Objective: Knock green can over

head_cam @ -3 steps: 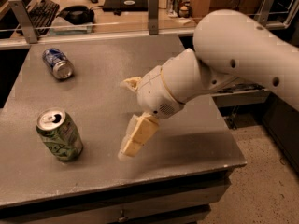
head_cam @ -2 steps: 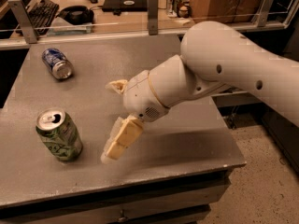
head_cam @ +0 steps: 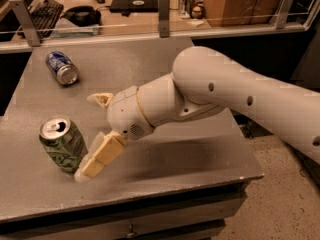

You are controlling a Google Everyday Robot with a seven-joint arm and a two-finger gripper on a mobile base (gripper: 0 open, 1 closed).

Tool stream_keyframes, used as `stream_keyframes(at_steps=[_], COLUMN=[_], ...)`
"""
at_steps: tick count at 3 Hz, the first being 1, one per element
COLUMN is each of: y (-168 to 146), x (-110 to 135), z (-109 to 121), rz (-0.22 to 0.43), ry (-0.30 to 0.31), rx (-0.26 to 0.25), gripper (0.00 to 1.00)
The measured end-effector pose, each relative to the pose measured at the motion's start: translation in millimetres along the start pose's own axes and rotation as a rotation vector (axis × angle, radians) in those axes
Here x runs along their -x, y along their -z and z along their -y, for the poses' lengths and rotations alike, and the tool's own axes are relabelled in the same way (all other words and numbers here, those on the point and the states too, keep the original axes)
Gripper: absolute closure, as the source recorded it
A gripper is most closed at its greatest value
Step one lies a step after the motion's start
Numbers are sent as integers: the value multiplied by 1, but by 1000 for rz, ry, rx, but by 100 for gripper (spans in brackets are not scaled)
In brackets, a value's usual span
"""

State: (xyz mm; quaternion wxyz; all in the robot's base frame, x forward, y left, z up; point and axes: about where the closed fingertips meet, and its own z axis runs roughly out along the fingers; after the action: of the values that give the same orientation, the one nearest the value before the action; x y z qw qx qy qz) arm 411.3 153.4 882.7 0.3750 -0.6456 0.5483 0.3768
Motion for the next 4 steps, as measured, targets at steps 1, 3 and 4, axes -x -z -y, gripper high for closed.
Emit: stream_keyframes(at_steps=[1, 3, 4], y=[-27, -44, -16], x=[11, 24, 25], z=[0, 2, 26], rz=[74, 108, 30], ry=[-13, -37, -2], rx=[17, 26, -10], gripper=[18, 72, 95])
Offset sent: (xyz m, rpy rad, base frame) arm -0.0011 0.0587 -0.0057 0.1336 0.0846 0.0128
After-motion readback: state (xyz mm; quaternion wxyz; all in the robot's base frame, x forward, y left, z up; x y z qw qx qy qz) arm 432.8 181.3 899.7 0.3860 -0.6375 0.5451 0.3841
